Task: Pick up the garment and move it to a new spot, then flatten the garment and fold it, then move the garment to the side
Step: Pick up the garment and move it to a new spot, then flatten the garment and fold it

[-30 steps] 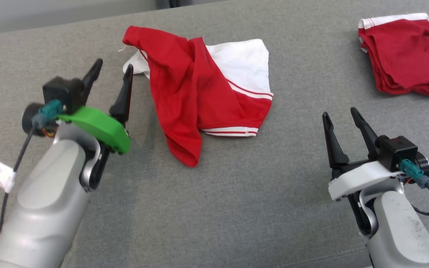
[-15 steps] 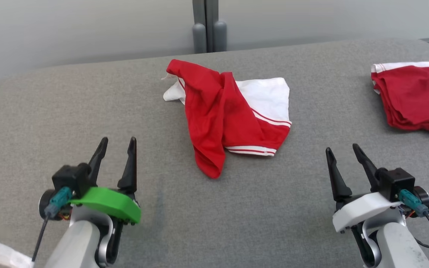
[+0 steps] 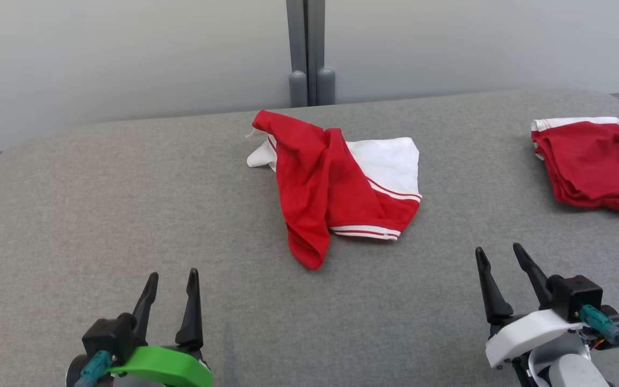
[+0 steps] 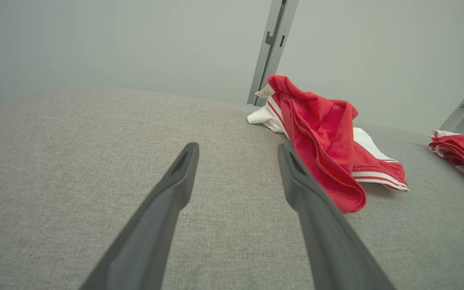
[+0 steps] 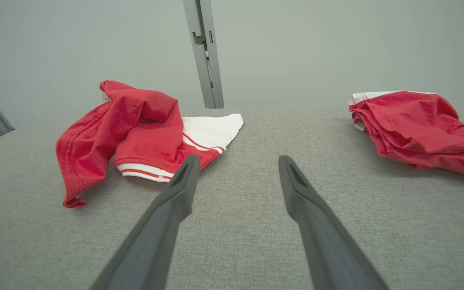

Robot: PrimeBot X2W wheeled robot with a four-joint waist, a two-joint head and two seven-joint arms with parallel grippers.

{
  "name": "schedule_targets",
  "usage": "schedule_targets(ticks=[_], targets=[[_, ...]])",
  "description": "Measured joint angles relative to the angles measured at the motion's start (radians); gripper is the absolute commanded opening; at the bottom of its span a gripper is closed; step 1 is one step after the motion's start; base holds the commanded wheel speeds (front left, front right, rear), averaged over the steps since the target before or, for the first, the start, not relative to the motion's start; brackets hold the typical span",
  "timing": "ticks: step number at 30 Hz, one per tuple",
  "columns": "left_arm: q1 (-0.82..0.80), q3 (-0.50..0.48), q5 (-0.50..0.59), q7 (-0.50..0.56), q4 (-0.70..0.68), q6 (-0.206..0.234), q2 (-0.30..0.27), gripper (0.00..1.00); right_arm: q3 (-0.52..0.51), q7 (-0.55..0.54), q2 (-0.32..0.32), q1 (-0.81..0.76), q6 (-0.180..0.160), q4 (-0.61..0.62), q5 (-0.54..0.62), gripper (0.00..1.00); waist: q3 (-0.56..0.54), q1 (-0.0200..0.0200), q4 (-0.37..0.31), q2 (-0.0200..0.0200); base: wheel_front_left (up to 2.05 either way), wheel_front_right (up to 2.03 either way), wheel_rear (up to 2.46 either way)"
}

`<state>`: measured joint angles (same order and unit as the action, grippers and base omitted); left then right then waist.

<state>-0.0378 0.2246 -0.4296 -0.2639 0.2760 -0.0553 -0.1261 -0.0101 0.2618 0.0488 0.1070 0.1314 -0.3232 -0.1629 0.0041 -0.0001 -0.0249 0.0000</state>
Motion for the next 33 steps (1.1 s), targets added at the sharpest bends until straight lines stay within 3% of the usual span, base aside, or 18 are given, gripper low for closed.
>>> schedule_targets(ticks=[9, 25, 33], targets=[[0.032, -0.040, 0.044, 0.000, 0.001, -0.030, 0.041, 1.00, 0.004, 0.000, 0.000, -0.010, 0.000, -0.006, -0.005, 1.00, -0.002, 0.0000, -0.003, 0.0000, 0.00, 0.00, 0.00], [0.033, -0.070, 0.081, 0.000, 0.021, -0.057, 0.062, 1.00, 0.016, 0.000, 0.000, -0.010, 0.000, -0.012, -0.005, 1.00, 0.002, 0.0000, 0.000, 0.0000, 0.00, 0.00, 0.00], [0.017, -0.012, 0.106, 0.000, 0.038, -0.067, 0.069, 1.00, 0.023, 0.000, 0.000, -0.004, 0.000, -0.006, -0.006, 1.00, 0.018, 0.0000, -0.010, 0.0000, 0.00, 0.00, 0.00]])
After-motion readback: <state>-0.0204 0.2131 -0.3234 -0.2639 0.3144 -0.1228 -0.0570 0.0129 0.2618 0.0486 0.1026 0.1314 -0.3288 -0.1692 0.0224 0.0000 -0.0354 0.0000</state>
